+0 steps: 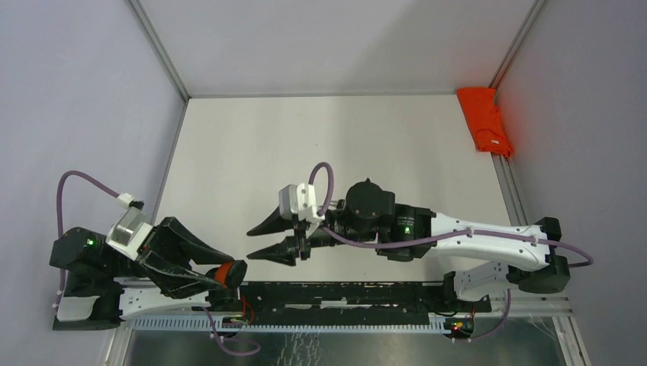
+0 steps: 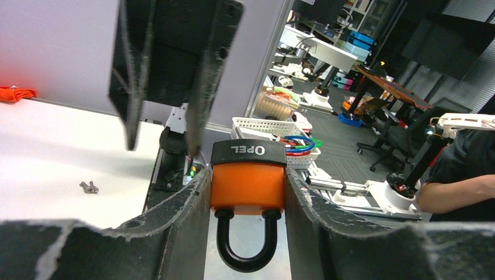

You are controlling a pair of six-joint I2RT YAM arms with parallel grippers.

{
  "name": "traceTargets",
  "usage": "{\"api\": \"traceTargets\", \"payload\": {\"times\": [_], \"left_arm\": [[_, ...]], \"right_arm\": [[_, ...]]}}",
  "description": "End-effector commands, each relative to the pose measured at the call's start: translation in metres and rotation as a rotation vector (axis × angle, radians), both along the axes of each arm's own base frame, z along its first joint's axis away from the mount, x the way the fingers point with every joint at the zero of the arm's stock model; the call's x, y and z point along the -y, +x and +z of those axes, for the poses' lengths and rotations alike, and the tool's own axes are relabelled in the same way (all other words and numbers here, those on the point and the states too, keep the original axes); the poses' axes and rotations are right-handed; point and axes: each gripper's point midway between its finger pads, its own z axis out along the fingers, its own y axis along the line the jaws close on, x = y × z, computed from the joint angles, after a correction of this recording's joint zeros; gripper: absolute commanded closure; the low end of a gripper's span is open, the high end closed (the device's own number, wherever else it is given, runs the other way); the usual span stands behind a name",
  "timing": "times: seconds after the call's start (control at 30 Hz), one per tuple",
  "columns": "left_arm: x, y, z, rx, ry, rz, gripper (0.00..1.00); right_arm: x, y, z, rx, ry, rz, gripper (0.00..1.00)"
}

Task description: Unlock with the key

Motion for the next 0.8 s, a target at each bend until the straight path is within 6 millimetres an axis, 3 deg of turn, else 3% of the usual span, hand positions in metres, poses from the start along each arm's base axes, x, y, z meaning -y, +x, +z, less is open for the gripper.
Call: {"api": "traceTargets", "payload": {"times": [0.0,0.43,0.77], "left_arm": [[-0.007,0.001,0.015,0.045,-0.063,0.02,0.98],[-0.011,0.001,0.014,0.05,-0.071,0.021,0.98],[-0.006,0.003,0.008,0.044,-0.053,0.029,0.98]], "right_arm": [[0.001,-0.01,0.017,0.056,0.007,-0.047,0.54],[0.012,-0.026,0.018,0.09,-0.014,-0.109,0.54],[0.021,-0.033,0.034,0.089,0.022,-0.127,0.55]]}}
